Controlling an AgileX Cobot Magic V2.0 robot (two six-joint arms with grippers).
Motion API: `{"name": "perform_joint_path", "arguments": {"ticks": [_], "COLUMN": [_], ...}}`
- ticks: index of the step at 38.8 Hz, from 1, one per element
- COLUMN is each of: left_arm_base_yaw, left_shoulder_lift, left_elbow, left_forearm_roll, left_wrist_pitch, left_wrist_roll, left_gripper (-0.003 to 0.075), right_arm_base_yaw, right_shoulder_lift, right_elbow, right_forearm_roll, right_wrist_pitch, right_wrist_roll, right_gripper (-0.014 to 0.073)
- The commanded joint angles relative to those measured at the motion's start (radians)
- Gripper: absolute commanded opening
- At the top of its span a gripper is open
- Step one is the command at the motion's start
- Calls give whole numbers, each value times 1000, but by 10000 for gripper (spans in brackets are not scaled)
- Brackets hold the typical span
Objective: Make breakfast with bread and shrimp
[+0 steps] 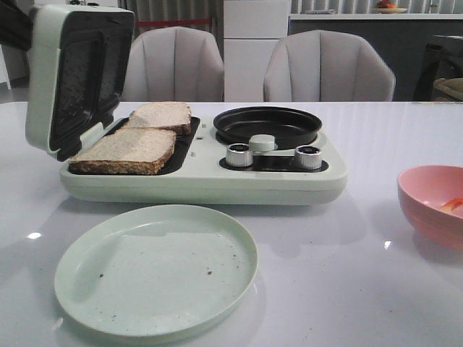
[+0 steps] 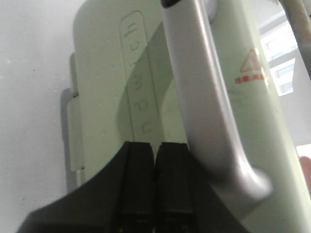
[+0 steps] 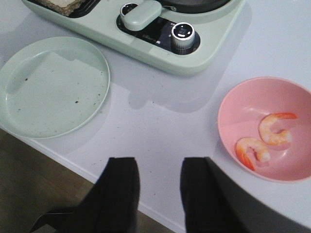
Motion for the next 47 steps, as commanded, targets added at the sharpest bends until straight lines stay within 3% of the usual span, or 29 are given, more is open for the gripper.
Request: {"name": "perform_joint_path", "arguments": {"ticks": [1, 15, 30, 37, 47], "left_arm_base_yaw": [-55, -301, -565, -638, -658], "left_shoulder_lift": [-105, -344, -658, -819, -1045], "left_elbow": [11, 299, 568, 672, 795], "left_forearm_roll": [-51, -42, 40, 43, 43], "left_wrist_pitch": [-9, -182, -358, -392, -394], "left_wrist_roll": [37, 156, 156, 156, 156], "left_gripper": [106, 100, 100, 101, 101], "right_arm_base_yaw": [-4, -4, -4, -4, -5], "right_shoulder_lift": [-7, -7, -7, -7, -1], "right_elbow": [-29, -29, -29, -29, -34], "right_forearm_roll": [-2, -1, -1, -1, -15], "right_wrist_pitch": [-66, -66, -66, -66, -119], "right_wrist_roll": [2, 2, 2, 2, 2], "right_gripper": [347, 347, 347, 347, 347]}}
